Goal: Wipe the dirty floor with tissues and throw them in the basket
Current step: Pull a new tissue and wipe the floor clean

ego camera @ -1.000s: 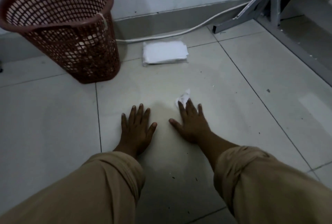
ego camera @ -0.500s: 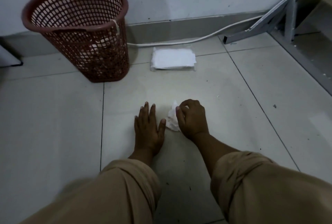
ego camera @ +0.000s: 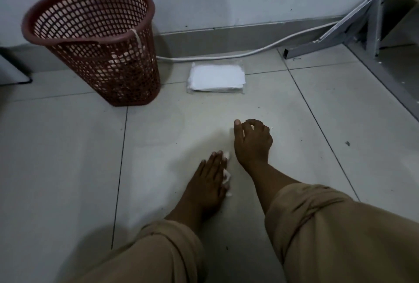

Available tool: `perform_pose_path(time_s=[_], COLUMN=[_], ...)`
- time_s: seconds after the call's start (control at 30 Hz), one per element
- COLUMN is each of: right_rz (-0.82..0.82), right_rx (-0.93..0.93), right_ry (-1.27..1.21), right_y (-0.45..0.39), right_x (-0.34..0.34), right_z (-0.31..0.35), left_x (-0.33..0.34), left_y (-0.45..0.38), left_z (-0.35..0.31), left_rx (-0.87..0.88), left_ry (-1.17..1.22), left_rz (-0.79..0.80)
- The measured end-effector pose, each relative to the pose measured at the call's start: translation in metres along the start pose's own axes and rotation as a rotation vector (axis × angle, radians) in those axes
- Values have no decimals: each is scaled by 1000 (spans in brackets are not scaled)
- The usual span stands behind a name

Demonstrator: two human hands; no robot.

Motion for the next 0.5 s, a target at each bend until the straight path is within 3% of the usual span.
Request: perform_pose_path(time_s=[0.1,0.2,0.27,0.37,0.5], right_rz=[15,46,65,71,65], right_rx=[25,55,46,19,-41], right_ry=[-5,-18,-25,-28,-35], right_y=[-3,-5,-5,0,8], right_x=[3,12,21,36,54], right_z=[-9,-12,-9,-5,8], left_x=[-6,-31,-35,-28,-1], left_y=[9,21,28,29,42], left_z=[12,66,79,54,11], left_rx=[21,-273,-356,-304,-99], left_ry=[-92,-4,0,18,-50], left_rz=[-2,-69,-48,-30,53])
Point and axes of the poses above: each hand's wrist, its own y-axis away from the middle knuckle, its own x-axis out of the palm, z = x × y, the point moved 9 cm from there along -y, towards the middle knuckle, and after that the axes turned 9 degrees about z, right-handed, at the moved point
